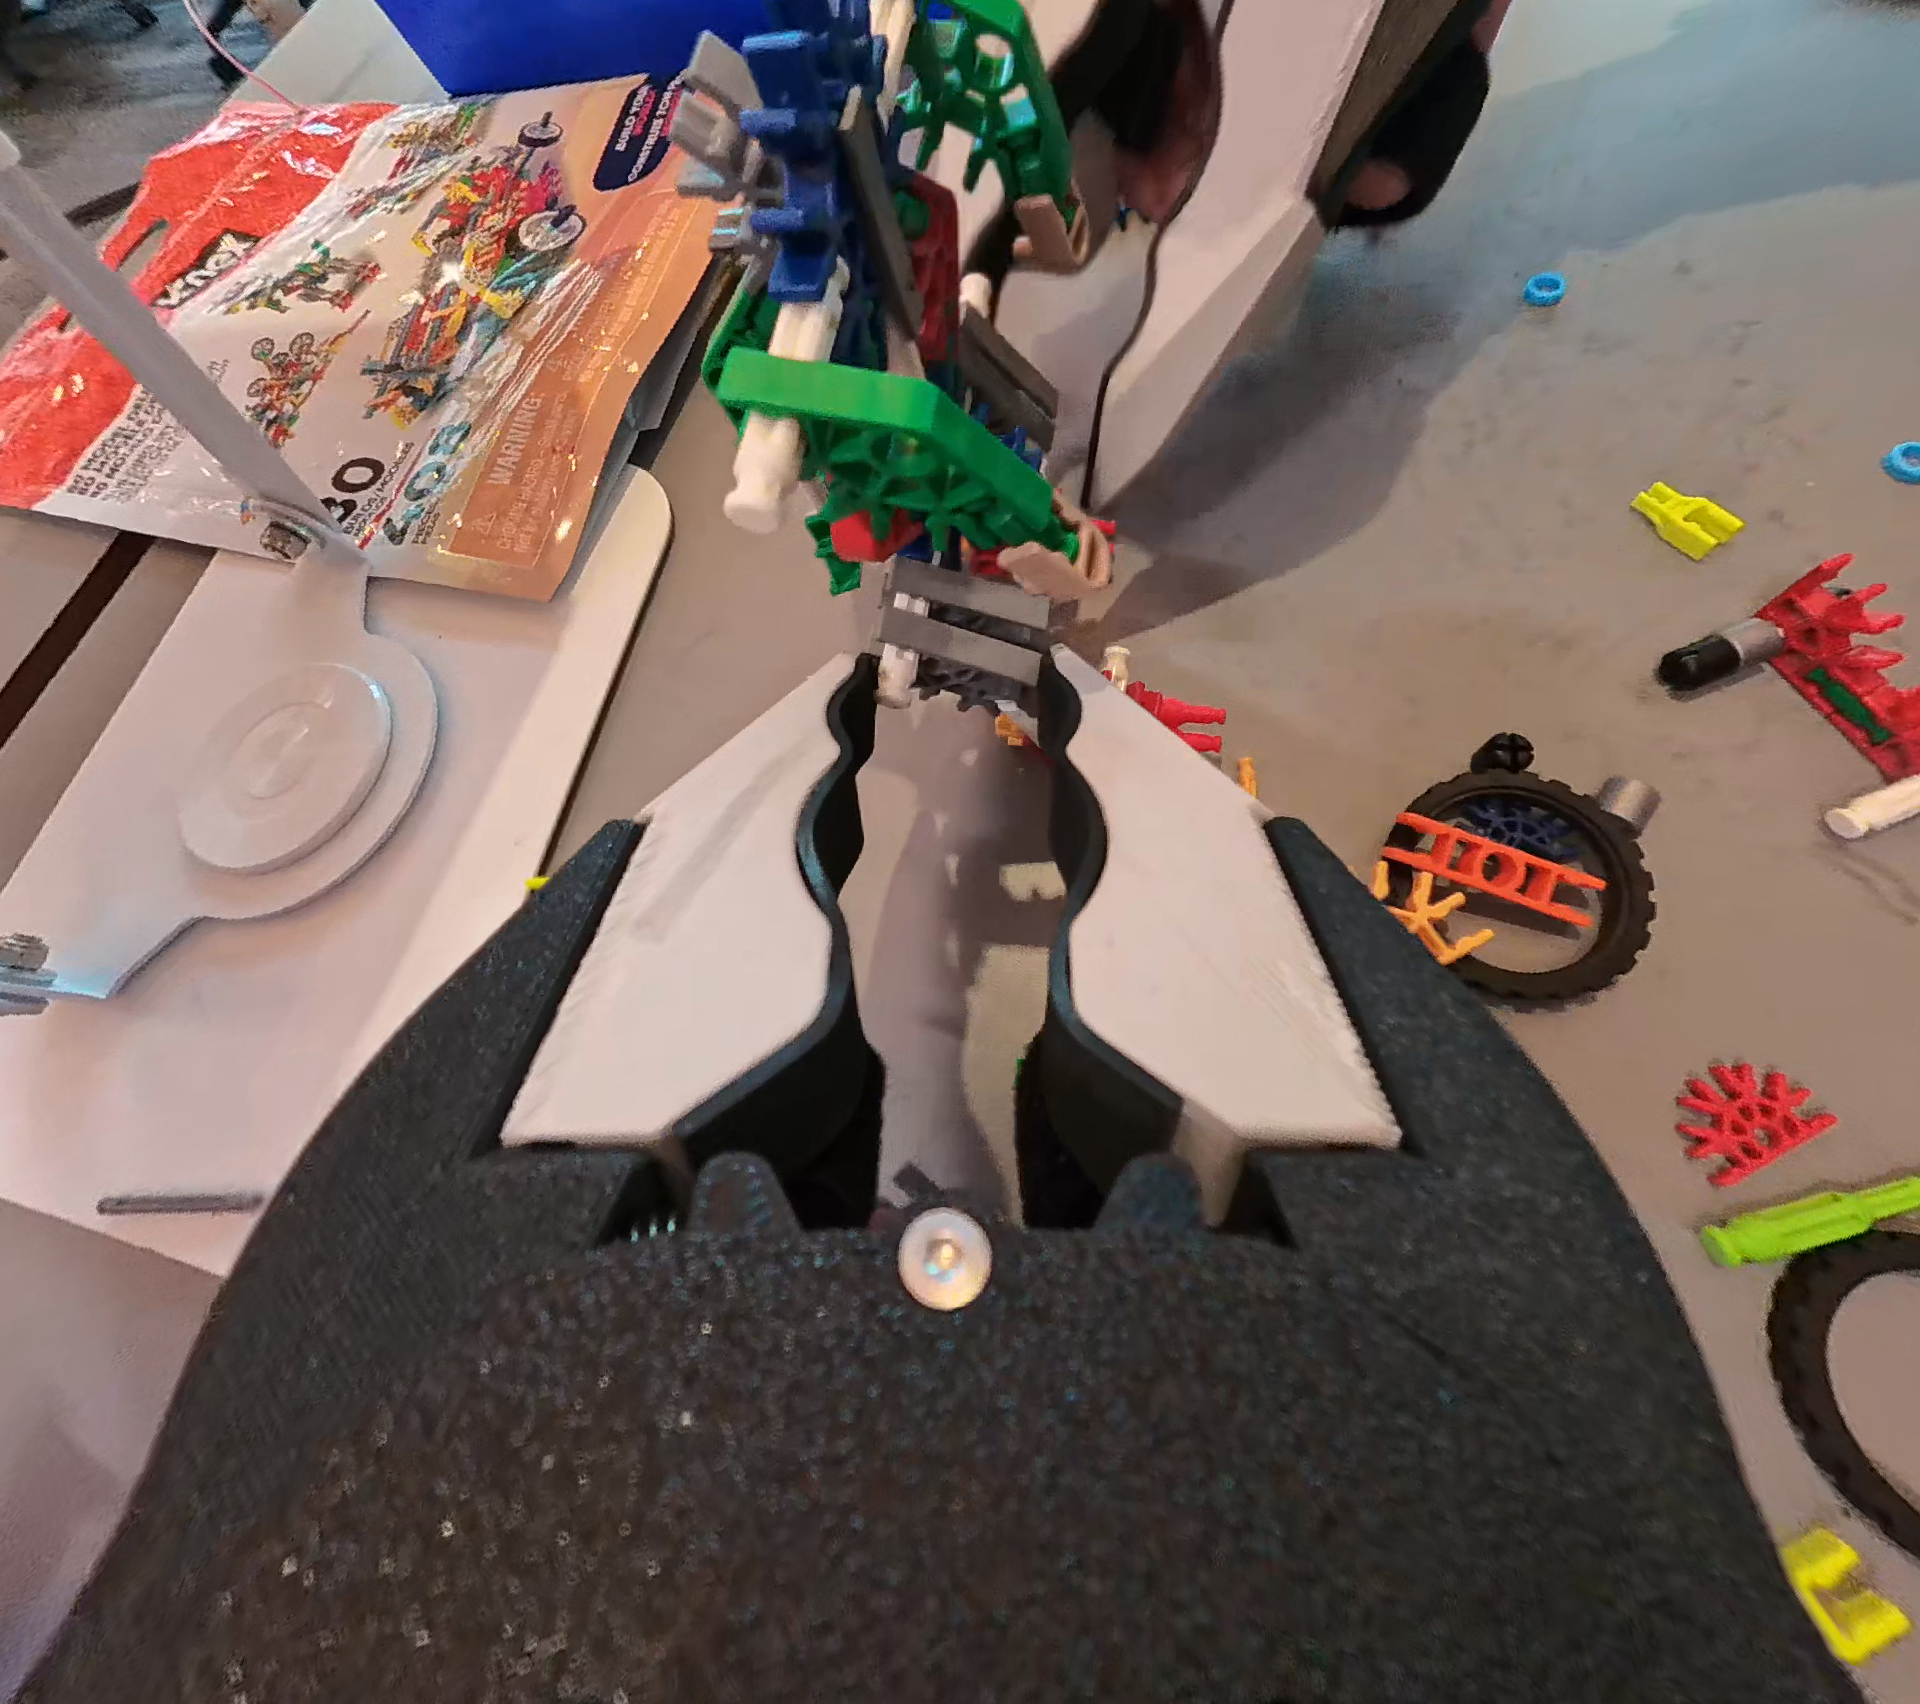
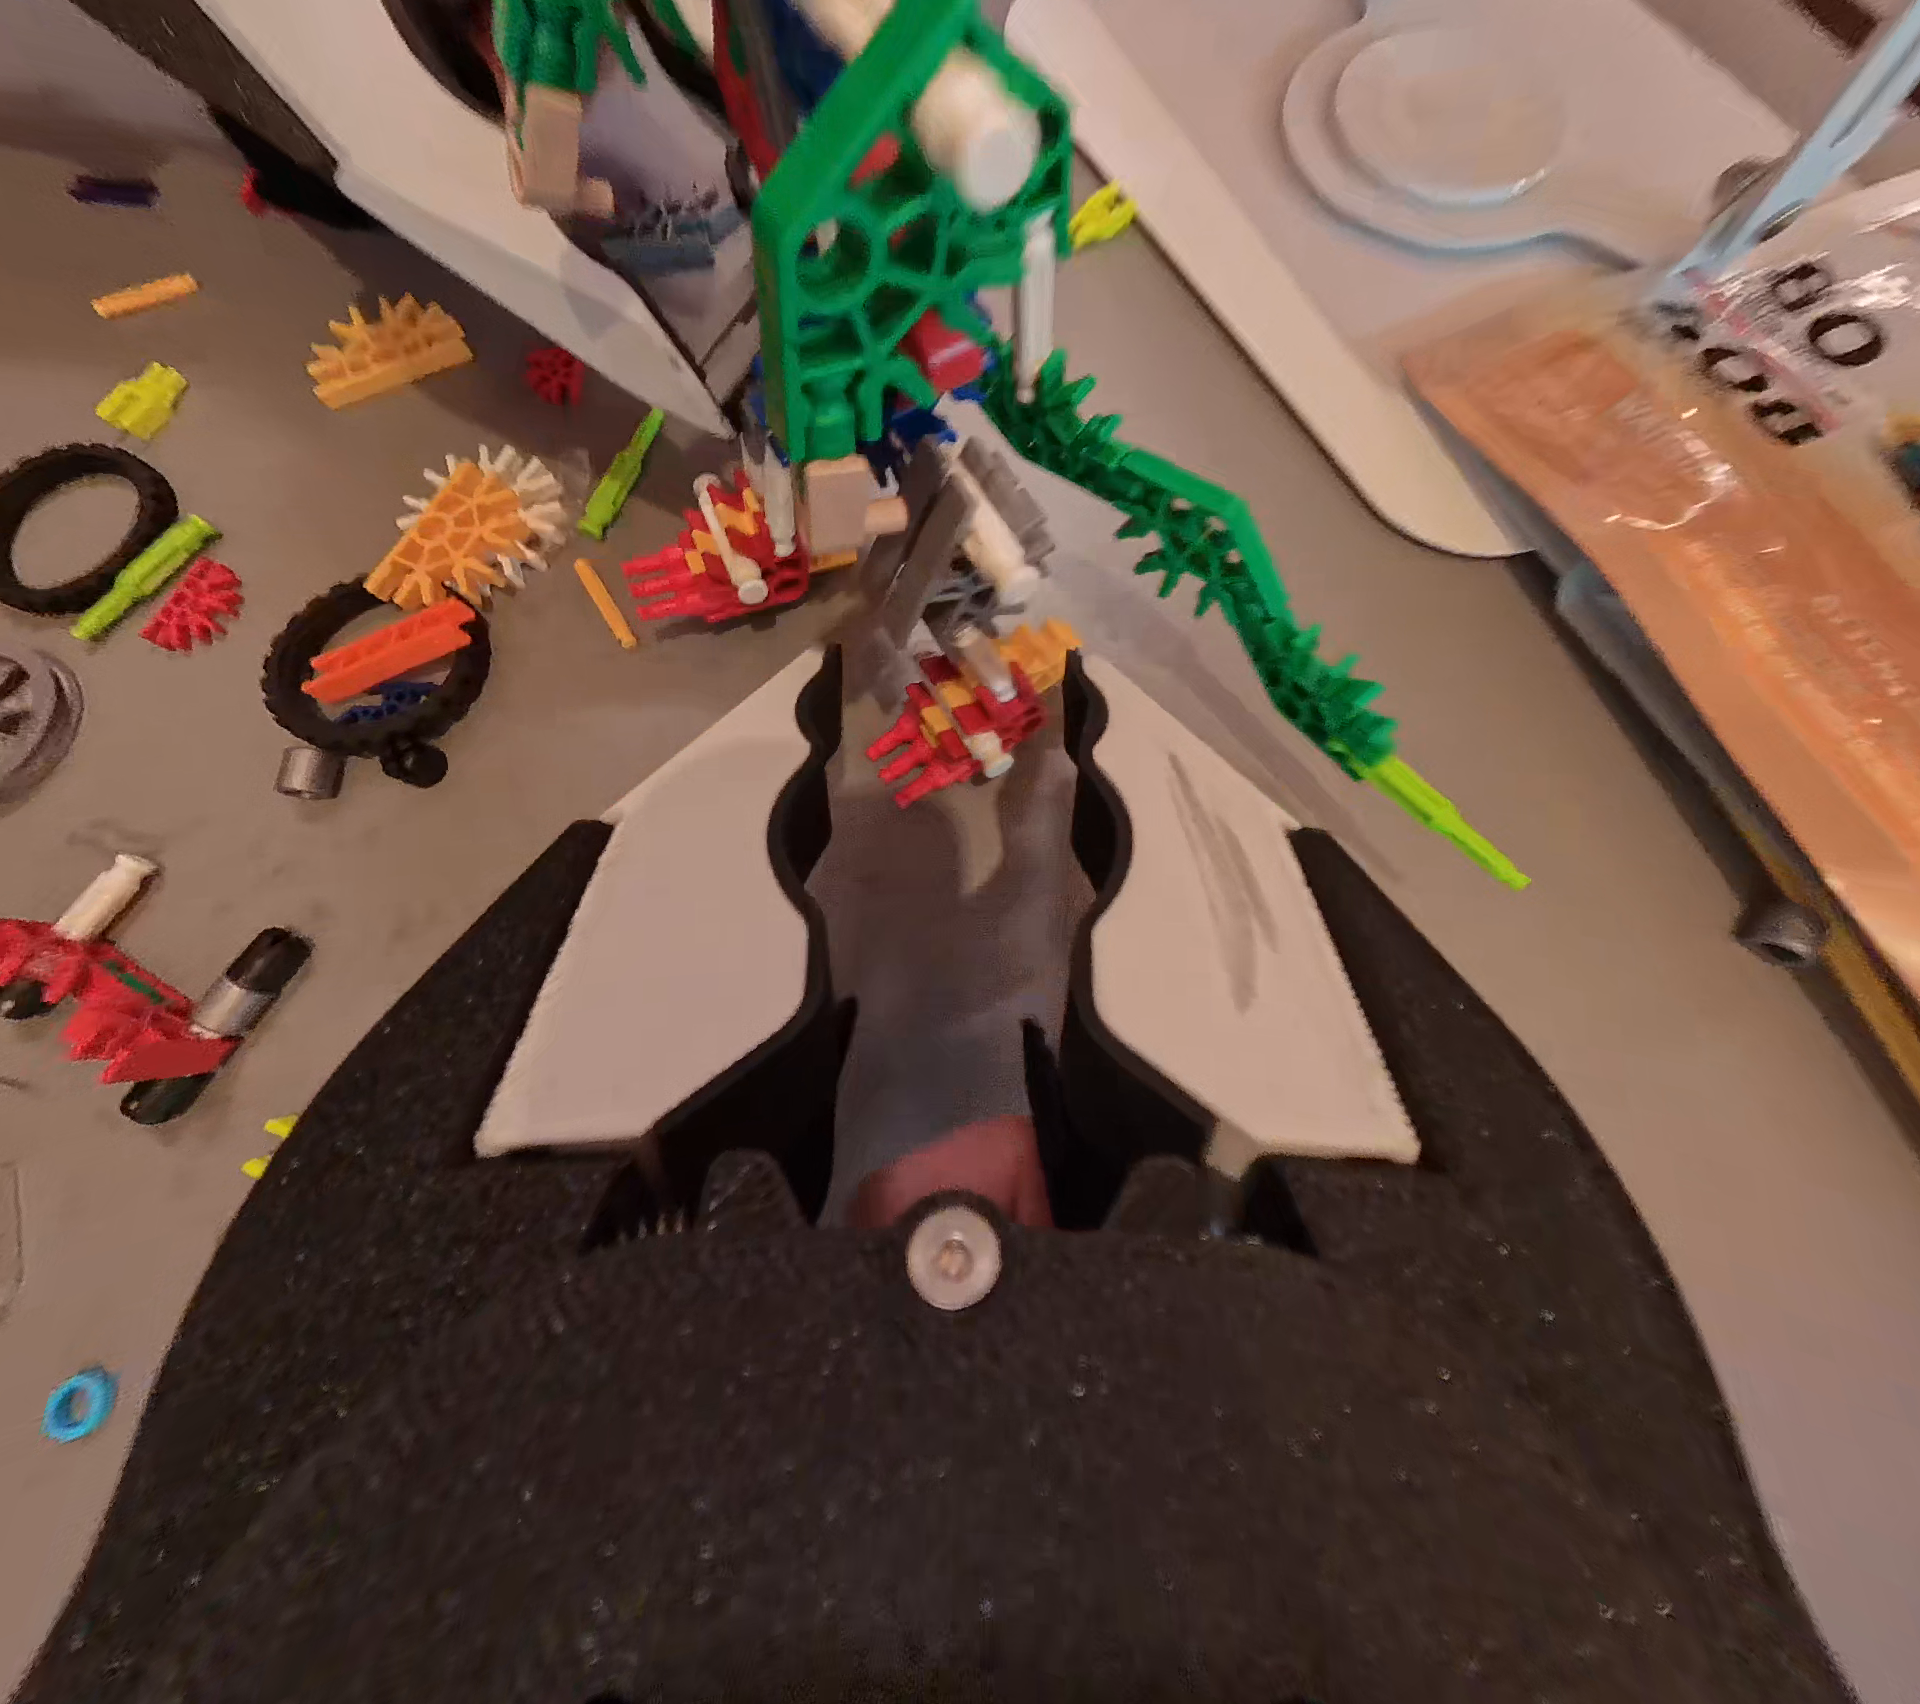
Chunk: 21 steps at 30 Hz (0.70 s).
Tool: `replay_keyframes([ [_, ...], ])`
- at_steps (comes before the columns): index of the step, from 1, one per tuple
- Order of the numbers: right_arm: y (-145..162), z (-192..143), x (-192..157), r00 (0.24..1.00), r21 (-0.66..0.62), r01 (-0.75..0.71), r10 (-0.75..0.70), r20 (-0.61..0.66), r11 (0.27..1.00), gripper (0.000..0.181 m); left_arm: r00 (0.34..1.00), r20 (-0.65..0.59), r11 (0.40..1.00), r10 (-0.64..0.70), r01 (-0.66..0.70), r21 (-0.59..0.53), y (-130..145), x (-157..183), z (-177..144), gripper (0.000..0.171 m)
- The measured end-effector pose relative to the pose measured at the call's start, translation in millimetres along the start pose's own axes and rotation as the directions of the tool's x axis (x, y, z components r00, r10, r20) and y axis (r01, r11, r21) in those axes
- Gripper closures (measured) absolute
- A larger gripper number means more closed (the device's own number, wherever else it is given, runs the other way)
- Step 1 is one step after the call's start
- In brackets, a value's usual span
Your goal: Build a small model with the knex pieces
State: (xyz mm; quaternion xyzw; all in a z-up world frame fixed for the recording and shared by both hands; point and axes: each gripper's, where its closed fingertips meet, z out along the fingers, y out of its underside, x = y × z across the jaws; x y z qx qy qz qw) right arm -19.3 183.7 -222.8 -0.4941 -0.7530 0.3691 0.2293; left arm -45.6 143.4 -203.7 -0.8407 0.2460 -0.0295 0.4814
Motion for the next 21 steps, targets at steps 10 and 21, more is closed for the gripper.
replay_keyframes([
  [10,13,11,-14,0.999,-0.095,0.045,-0.043,0.022,0.994,0.153,0.995,0.036,0.996,0.088,-0.088,-0.013,0,-4,1,0.143],
  [21,13,11,-20,0.998,-0.117,0.054,-0.051,0.027,0.992,0.144,0.998,0.023,0.997,0.062,-0.061,-0.038,5,-8,-2,0.141],
])
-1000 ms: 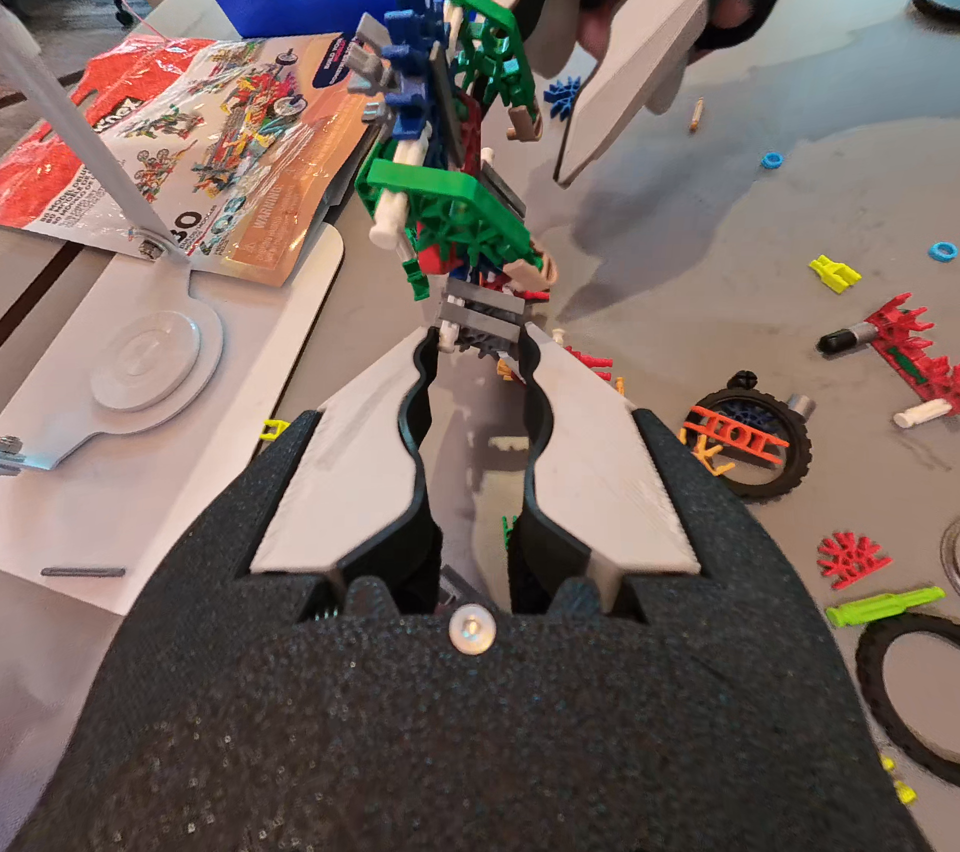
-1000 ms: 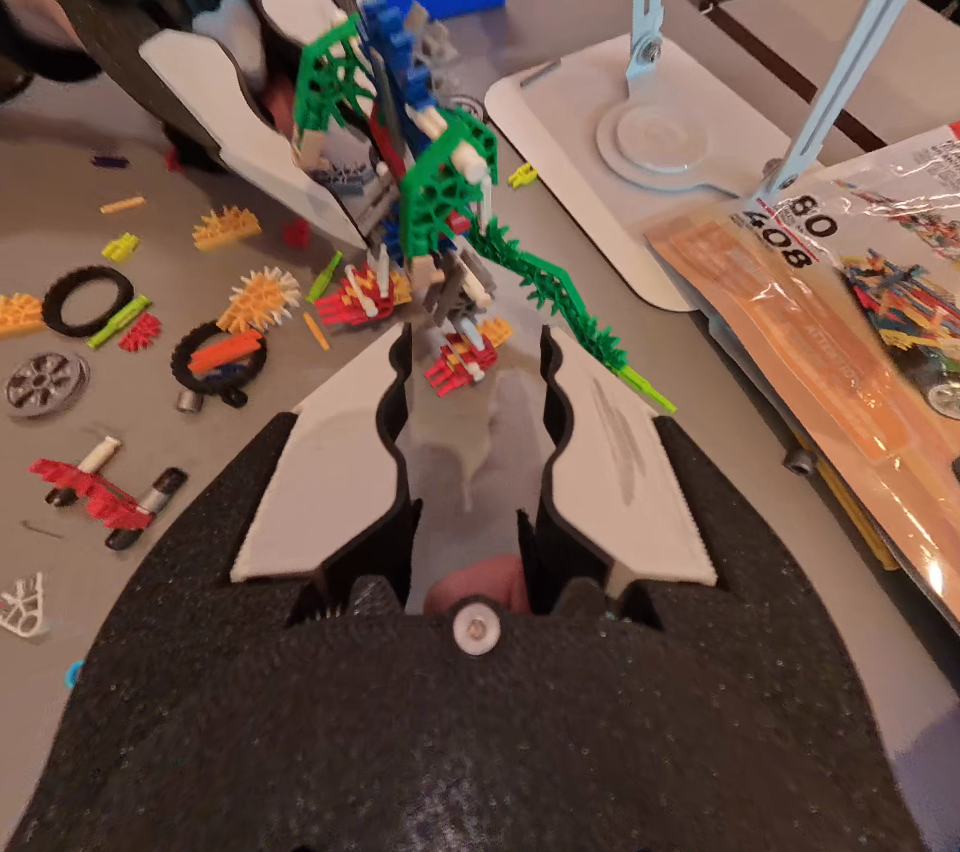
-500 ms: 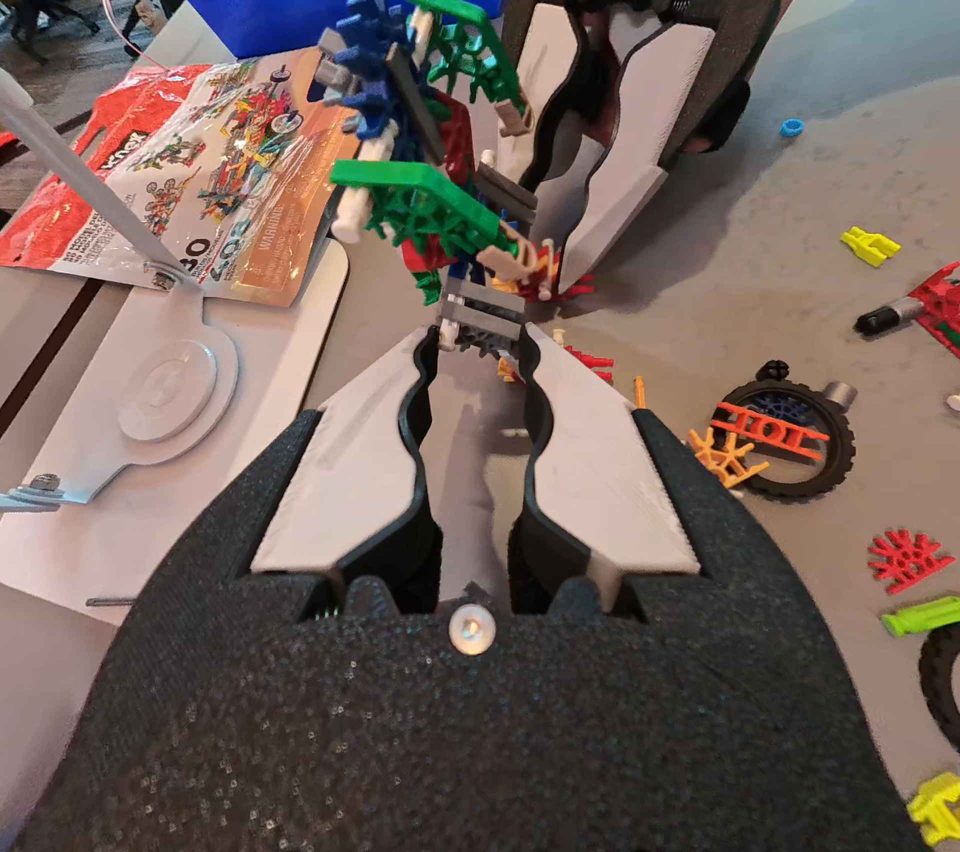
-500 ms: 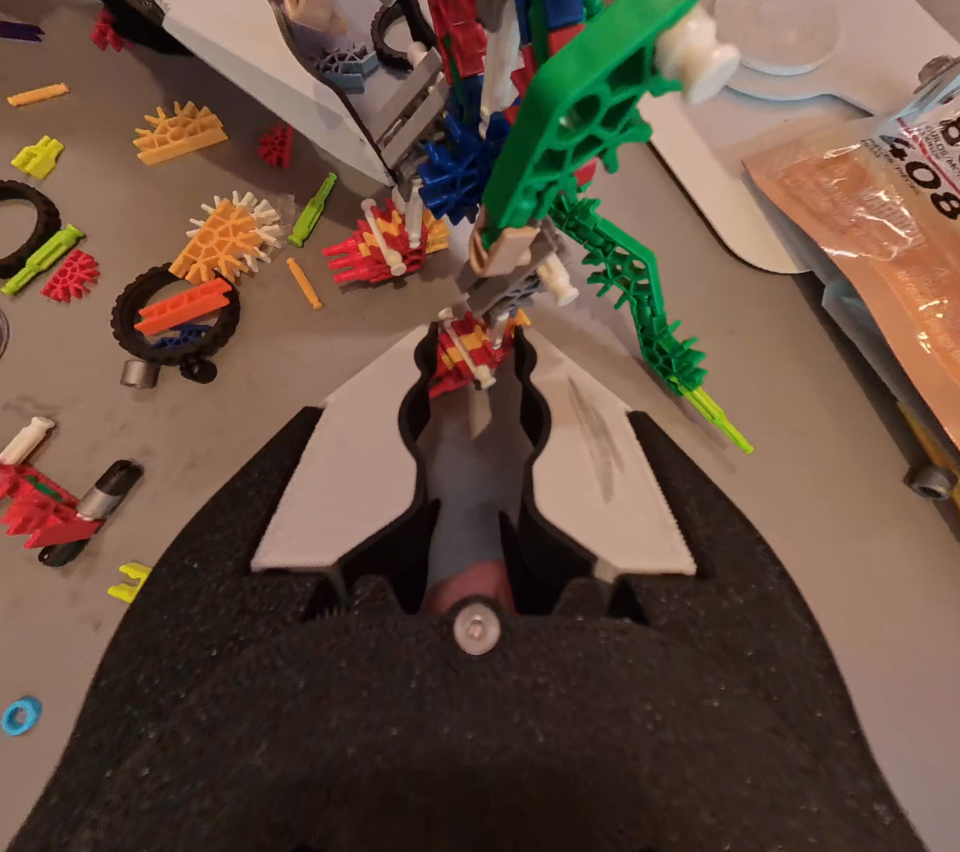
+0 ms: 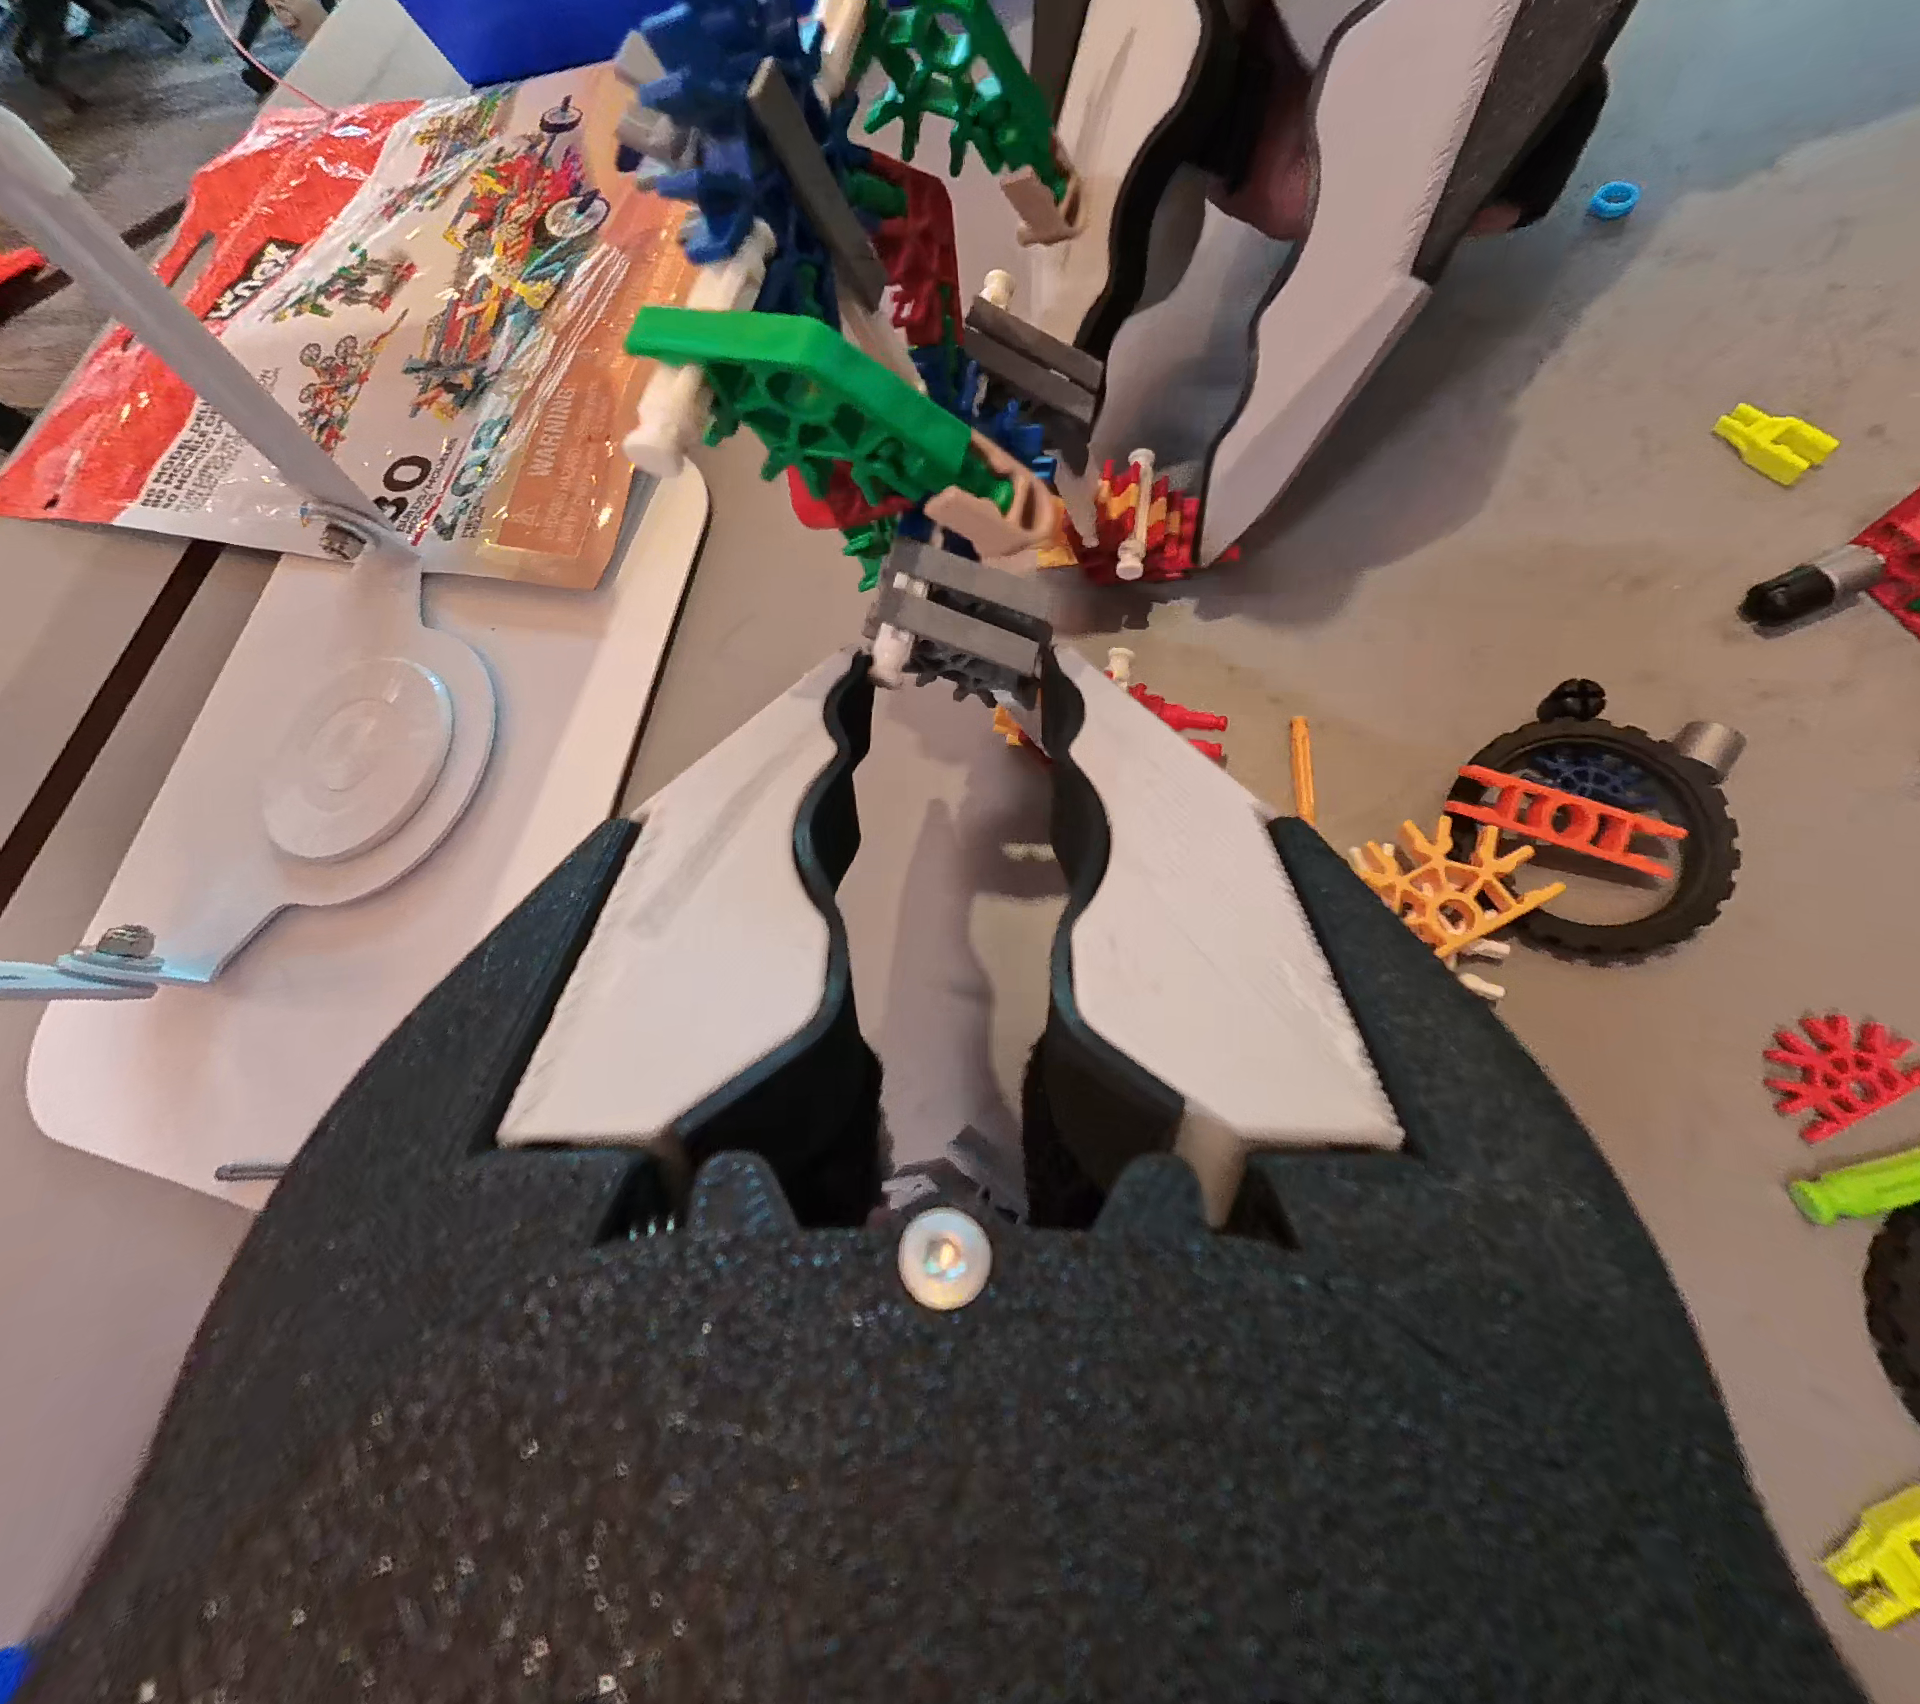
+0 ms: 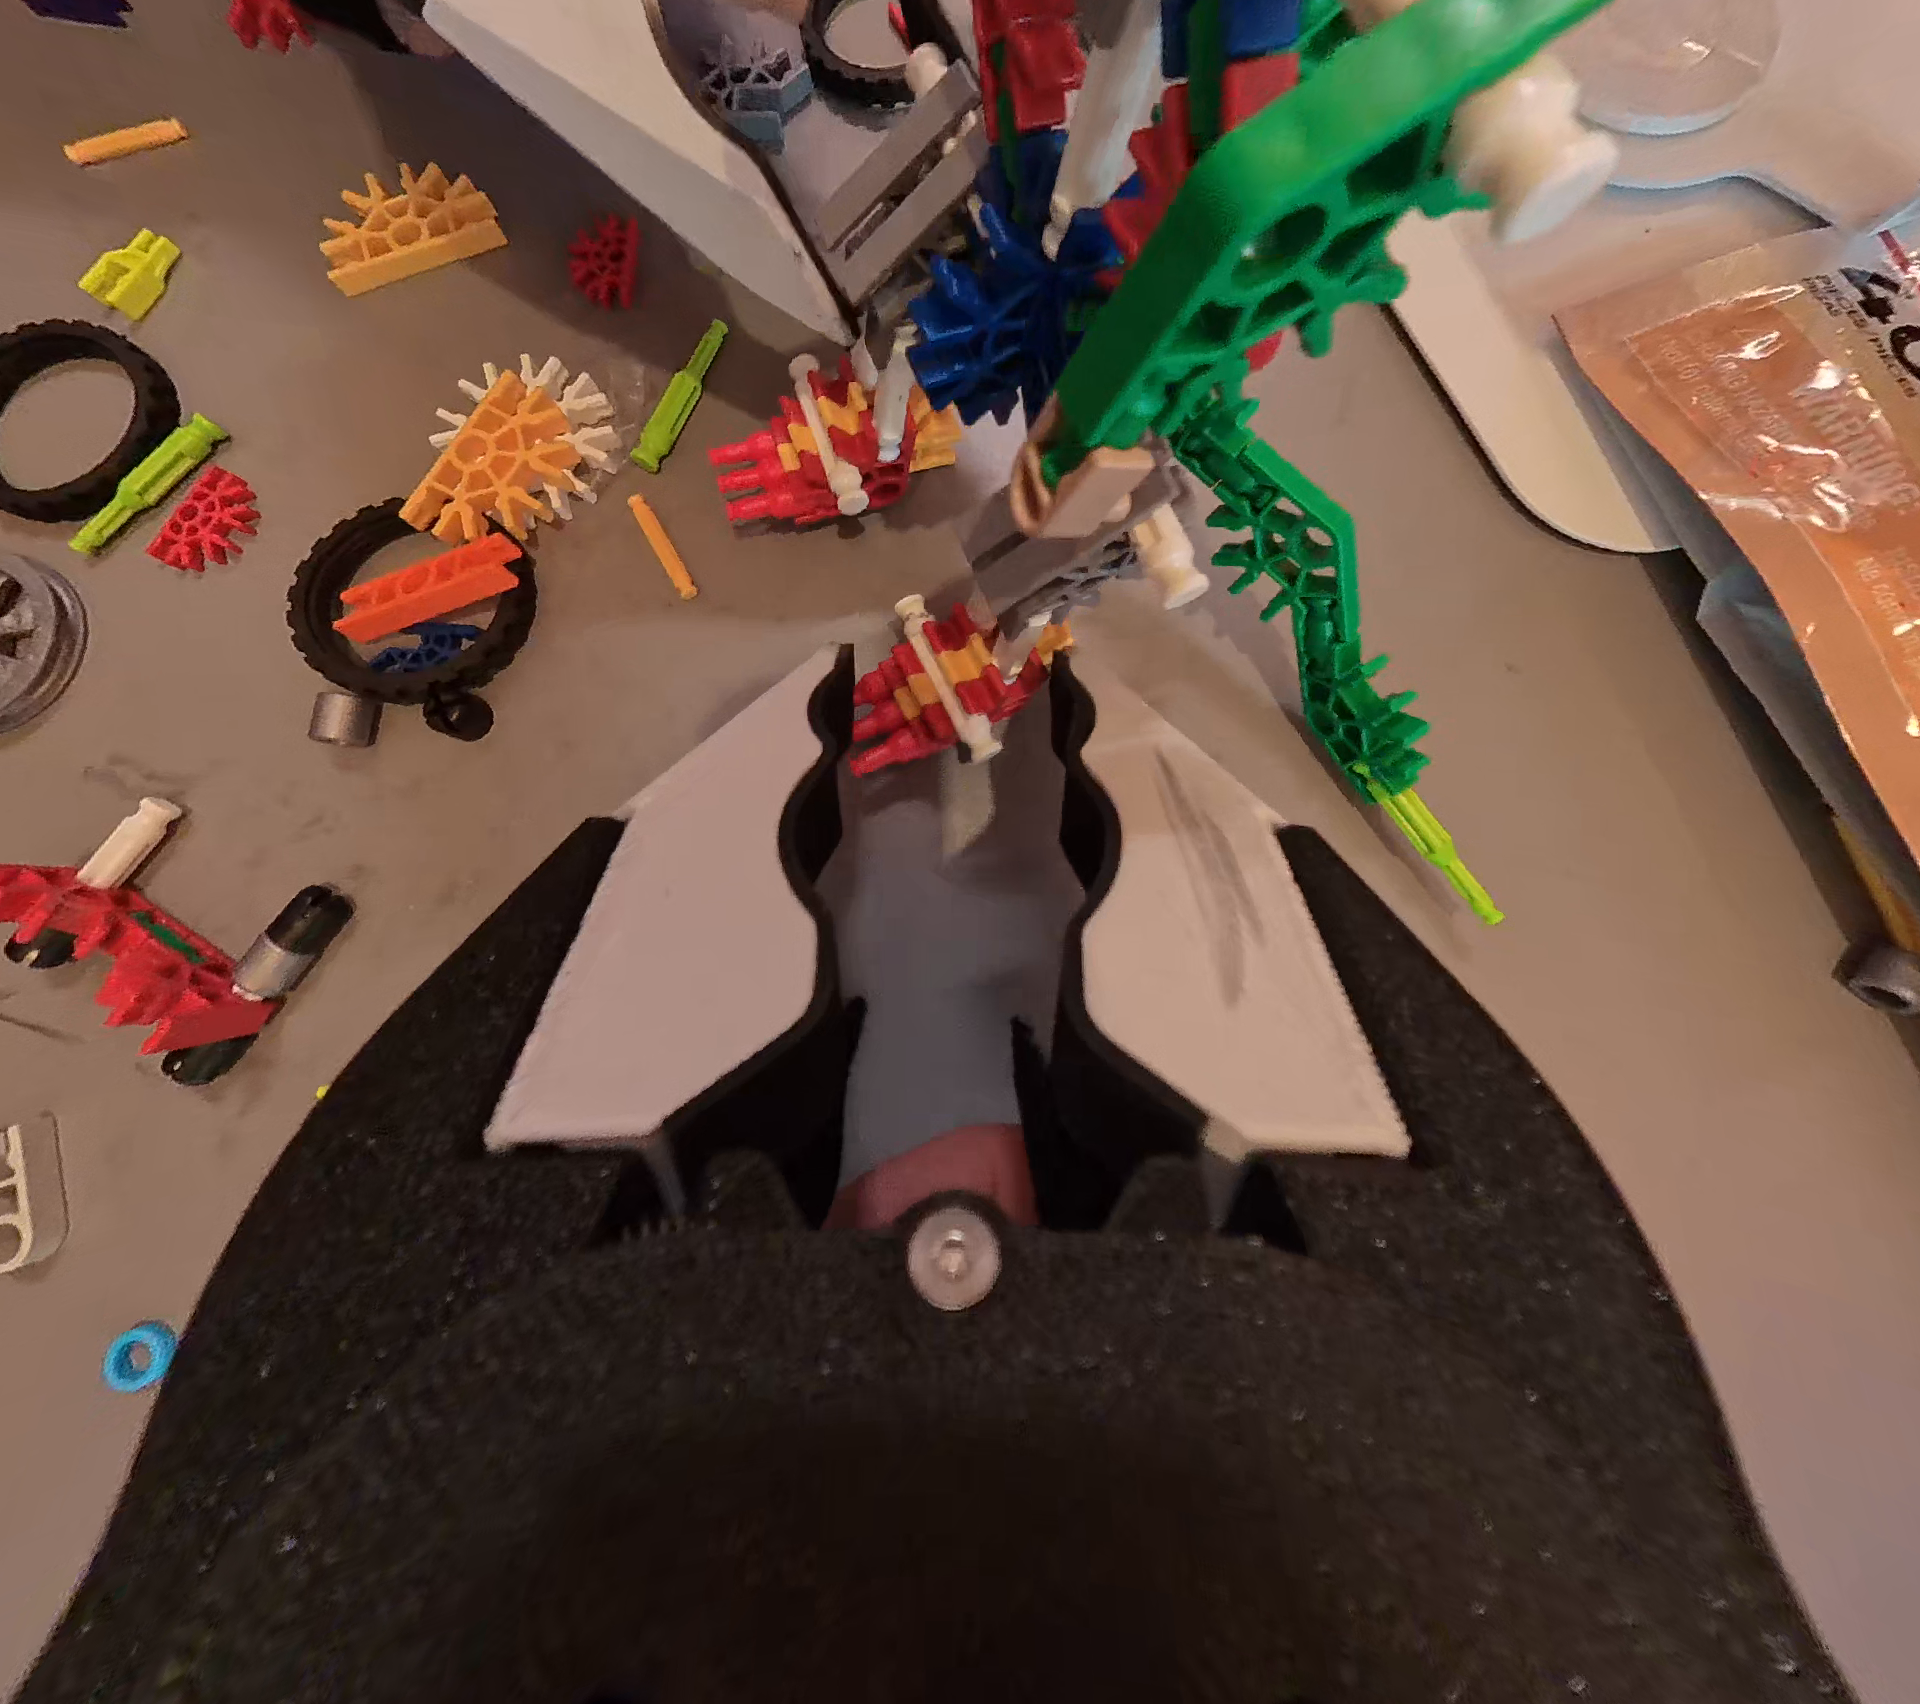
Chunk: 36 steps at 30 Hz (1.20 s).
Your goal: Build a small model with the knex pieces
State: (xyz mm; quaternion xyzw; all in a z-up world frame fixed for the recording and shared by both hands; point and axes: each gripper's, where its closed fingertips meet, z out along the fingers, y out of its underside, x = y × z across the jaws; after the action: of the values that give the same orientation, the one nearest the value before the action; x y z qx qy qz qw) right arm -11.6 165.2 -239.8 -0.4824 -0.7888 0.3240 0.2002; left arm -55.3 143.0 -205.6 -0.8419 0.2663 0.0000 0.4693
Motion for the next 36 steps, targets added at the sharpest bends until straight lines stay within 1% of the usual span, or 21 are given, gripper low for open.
replay_keyframes([
  [4,-3,-3,2,1.0,0.01,0.016,-0.016,-0.014,1.0,0.147,1.0,-0.025,1.0,-0.006,0.006,-0.027,5,4,1,0.138],
  [8,3,-1,-1,0.999,-0.017,0.041,-0.041,-0.008,0.999,0.145,1.0,-0.027,0.999,-0.007,0.006,-0.038,8,4,1,0.136],
  [16,2,-8,3,0.998,-0.01,0.059,-0.059,-0.01,0.998,0.144,0.999,-0.035,0.999,-0.026,0.025,-0.027,5,0,-6,0.132],
  [20,0,-14,4,0.997,-0.004,0.077,-0.077,-0.012,0.997,0.144,0.998,-0.047,0.999,-0.031,0.03,-0.025,2,-1,-11,0.131],
  [22,-4,-21,5,0.997,0.012,0.081,-0.081,-0.009,0.997,0.144,0.998,-0.048,0.999,-0.038,0.037,-0.02,-1,-2,-15,0.127],
  [26,-9,-34,7,0.995,0.042,0.099,-0.099,0.002,0.994,0.144,0.999,-0.038,0.999,-0.026,0.027,0.025,-15,-3,-25,0.117],
  [29,-17,-42,10,0.994,0.081,0.112,-0.111,-0.022,0.99,0.144,0.995,0.062,0.997,0.073,-0.074,0.017,-20,-11,-31,0.108],
  [31,-26,-46,10,0.992,0.123,0.121,-0.118,-0.037,0.985,0.139,0.972,0.157,0.983,0.172,-0.18,0.036,-30,-16,-36,0.104],
  [33,-35,-49,9,0.99,0.16,0.137,-0.131,-0.052,0.978,0.136,0.929,0.224,0.952,0.296,-0.306,0.01,-36,-14,-37,0.1],
  [36,-41,-49,10,0.986,0.181,0.152,-0.137,-0.089,0.972,0.136,0.842,0.305,0.888,0.446,-0.46,-0.03,-41,-10,-34,0.101],
])
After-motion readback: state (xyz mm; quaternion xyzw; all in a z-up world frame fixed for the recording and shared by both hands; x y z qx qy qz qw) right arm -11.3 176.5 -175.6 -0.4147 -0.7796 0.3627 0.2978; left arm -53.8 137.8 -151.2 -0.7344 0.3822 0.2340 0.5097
